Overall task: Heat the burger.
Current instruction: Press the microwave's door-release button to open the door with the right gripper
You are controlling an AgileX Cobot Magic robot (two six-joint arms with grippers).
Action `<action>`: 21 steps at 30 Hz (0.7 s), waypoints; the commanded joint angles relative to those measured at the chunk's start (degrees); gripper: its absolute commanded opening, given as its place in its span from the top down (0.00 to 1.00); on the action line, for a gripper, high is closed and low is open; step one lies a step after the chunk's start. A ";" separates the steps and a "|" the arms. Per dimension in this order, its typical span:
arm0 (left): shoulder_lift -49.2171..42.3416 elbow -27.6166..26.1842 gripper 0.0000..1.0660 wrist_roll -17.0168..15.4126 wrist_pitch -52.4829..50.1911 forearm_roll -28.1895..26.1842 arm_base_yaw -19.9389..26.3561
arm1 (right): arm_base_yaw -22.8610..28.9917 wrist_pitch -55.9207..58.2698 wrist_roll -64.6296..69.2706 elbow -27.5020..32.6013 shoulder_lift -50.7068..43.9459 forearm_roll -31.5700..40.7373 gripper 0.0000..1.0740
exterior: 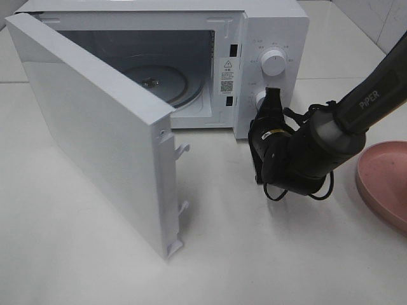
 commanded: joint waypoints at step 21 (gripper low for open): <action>-1.15 0.17 0.10 0.00 -0.23 -0.06 -0.29 | -0.34 -2.52 -0.69 2.64 -5.04 -5.16 1.00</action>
